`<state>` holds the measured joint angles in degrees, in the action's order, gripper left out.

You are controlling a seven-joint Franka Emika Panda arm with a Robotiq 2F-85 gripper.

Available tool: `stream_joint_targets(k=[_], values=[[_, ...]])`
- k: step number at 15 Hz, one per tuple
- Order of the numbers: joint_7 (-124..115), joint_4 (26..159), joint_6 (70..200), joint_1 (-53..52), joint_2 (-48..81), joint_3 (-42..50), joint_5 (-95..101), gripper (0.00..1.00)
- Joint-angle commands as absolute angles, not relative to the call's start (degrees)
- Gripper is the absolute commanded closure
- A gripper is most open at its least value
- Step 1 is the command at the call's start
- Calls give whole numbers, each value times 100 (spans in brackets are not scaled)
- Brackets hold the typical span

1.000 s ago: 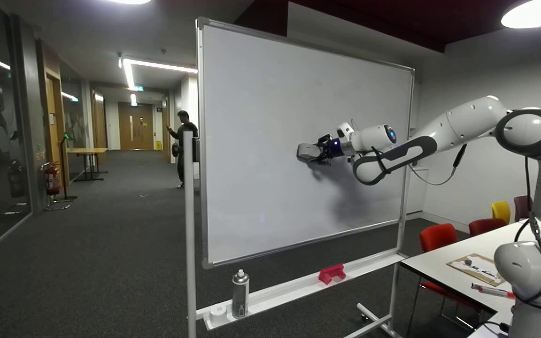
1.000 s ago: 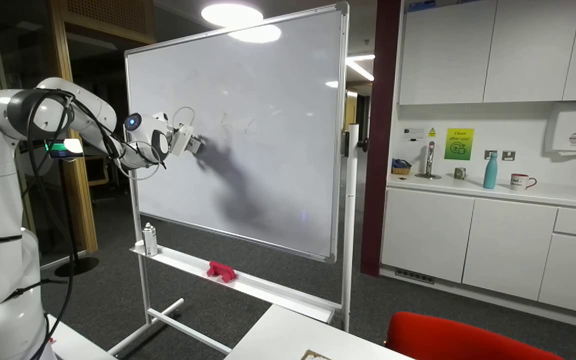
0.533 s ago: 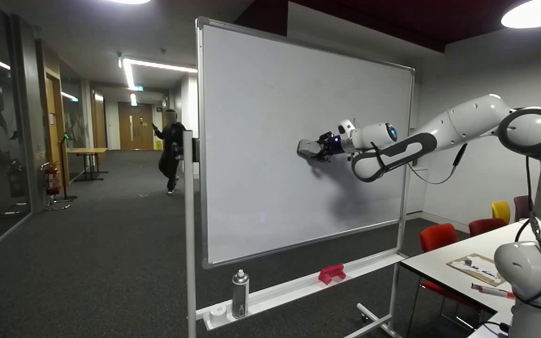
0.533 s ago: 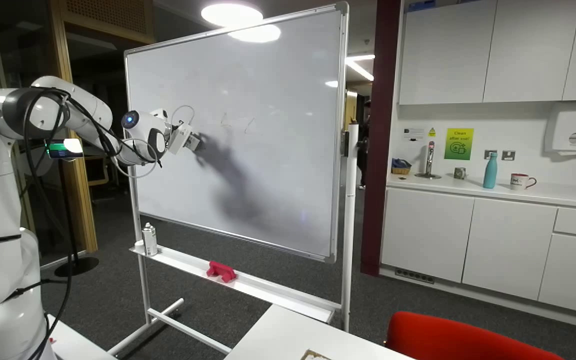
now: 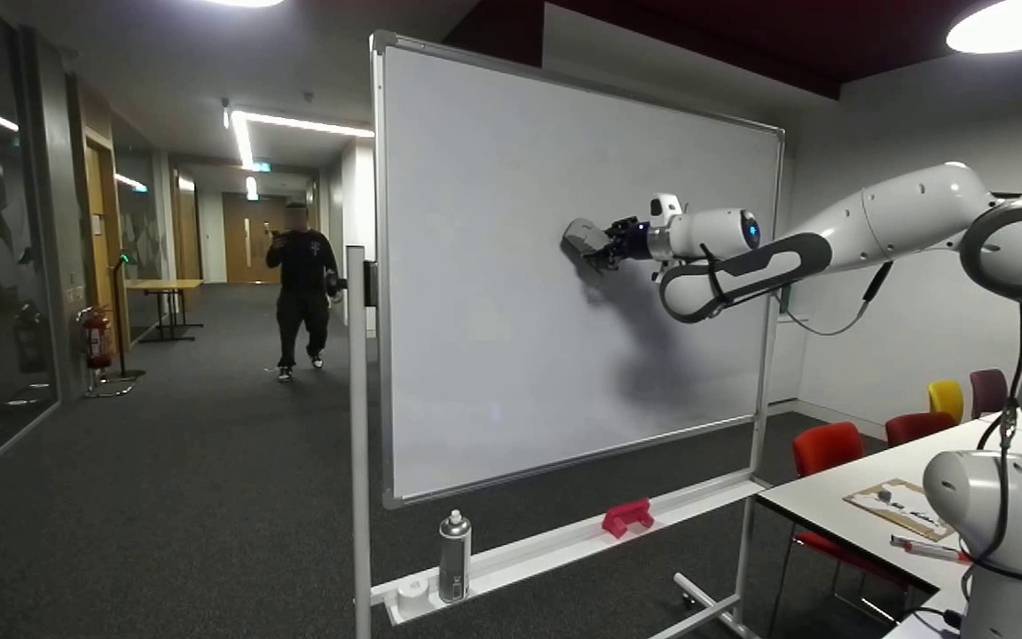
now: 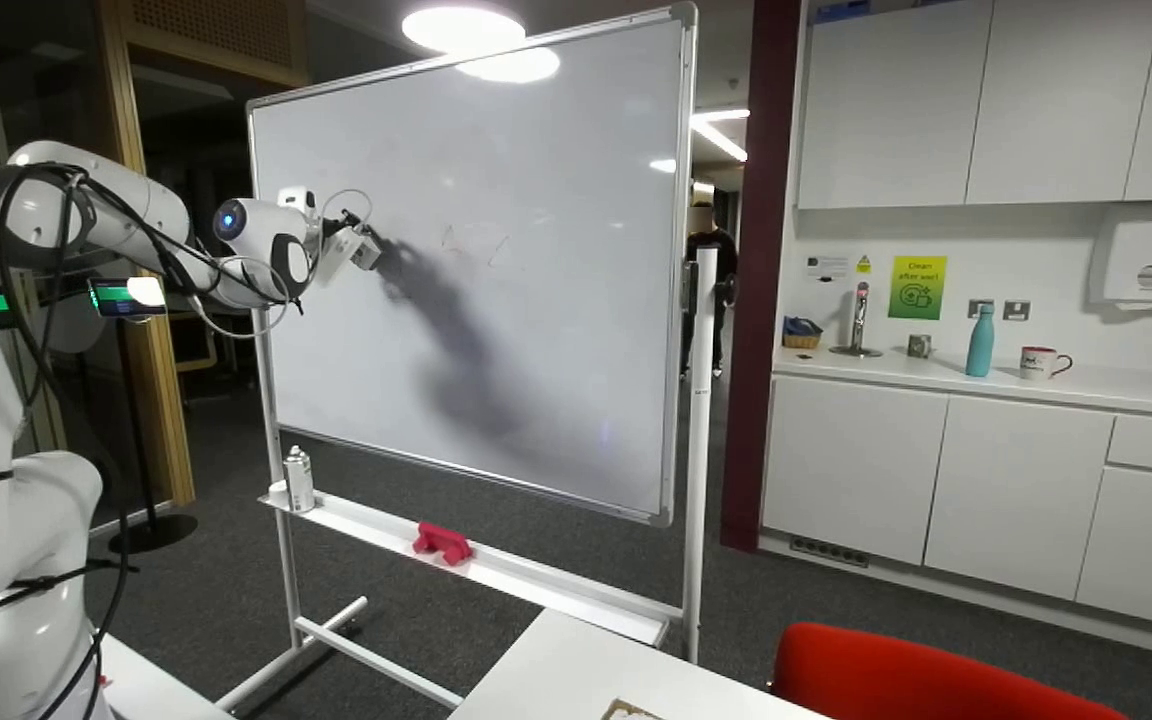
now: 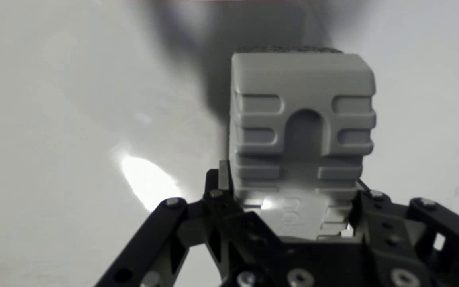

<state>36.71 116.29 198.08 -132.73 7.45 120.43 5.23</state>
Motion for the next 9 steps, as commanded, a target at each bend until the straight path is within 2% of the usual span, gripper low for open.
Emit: stream_joint_targets(k=[1, 2, 9], values=[[3626, 11581, 19808, -13256, 870, 12022, 206, 65], [3620, 11549, 19761, -13256, 949, 12017, 128, 40], [3620, 11616, 19754, -13263, 861, 11997, 147, 40]])
